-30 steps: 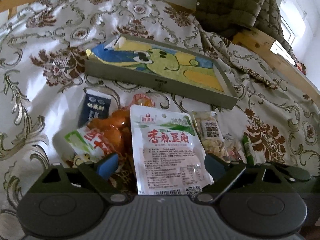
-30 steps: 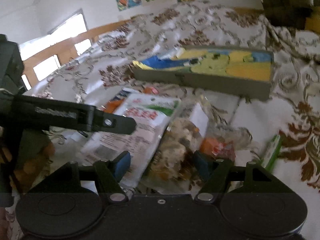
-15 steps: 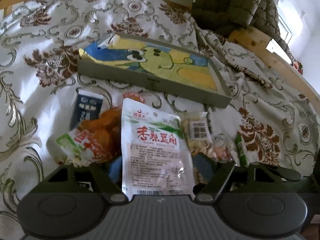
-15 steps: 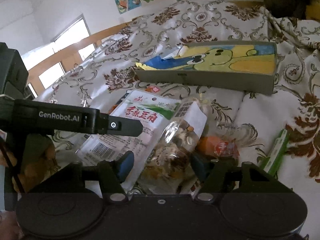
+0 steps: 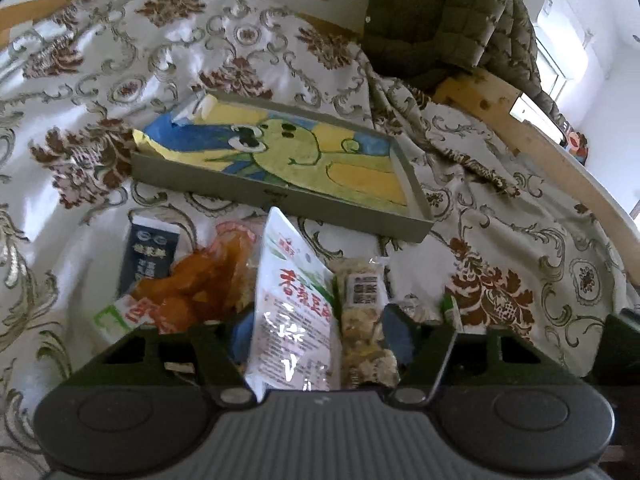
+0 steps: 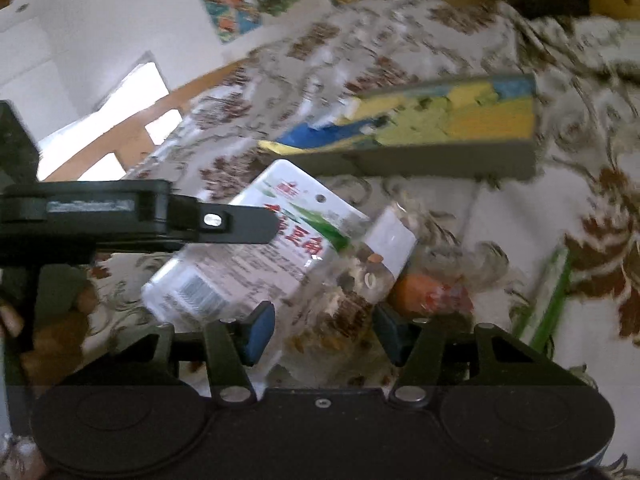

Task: Organize snacks
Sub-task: 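Close the left tool on the white bag while the right tool grasps the clear nut bag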

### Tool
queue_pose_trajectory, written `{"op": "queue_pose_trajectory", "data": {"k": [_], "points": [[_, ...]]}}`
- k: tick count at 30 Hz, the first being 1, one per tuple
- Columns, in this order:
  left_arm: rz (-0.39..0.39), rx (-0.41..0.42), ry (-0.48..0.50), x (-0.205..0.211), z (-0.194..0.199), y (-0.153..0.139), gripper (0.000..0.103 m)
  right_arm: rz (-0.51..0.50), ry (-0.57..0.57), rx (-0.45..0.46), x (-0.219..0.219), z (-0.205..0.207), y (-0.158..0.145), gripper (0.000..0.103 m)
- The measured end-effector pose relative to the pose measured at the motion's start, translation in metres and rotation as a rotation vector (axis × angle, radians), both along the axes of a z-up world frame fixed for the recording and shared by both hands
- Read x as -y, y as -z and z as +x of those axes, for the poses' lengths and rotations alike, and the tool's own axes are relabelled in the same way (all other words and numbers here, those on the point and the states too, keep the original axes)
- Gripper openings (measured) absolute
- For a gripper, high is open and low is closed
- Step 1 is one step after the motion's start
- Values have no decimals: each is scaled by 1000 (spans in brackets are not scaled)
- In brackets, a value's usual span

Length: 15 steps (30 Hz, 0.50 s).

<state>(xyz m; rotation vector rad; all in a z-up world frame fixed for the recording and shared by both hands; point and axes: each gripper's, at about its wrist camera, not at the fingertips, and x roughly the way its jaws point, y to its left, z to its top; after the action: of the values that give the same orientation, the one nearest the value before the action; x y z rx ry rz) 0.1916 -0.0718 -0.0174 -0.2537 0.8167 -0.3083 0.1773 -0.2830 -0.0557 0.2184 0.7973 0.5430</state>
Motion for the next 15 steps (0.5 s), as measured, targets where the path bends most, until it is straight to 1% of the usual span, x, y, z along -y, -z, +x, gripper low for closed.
{"op": "queue_pose_trajectory", "data": {"k": [2, 4, 7, 9, 11, 12, 13, 14, 15], "points": [[-18, -14, -14, -1, 3, 4, 65, 11, 19, -25, 3, 5, 6, 58], [-30, -16, -21, -3, 5, 6, 65, 7, 22, -21, 2, 8, 8, 60], [-32, -13, -17, -5, 6, 9, 64, -2, 11, -12, -4, 15, 12, 65], [-32, -16, -10, -5, 6, 10, 62, -9, 6, -2, -8, 20, 14, 68], [-36, -14, -19, -6, 6, 12, 61, 4, 7, 3, -9, 25, 16, 72], [-45, -13, -24, -7, 6, 12, 58, 23, 11, -4, -8, 27, 16, 74], [-63, -15, -24, -8, 6, 12, 51, 49, 16, -18, -6, 30, 16, 74], [-81, -21, -17, -9, 7, 13, 48, 82, 22, -40, -2, 32, 15, 73], [-96, -22, -9, -10, 7, 12, 43, 109, 32, -62, 3, 34, 13, 69]]}}
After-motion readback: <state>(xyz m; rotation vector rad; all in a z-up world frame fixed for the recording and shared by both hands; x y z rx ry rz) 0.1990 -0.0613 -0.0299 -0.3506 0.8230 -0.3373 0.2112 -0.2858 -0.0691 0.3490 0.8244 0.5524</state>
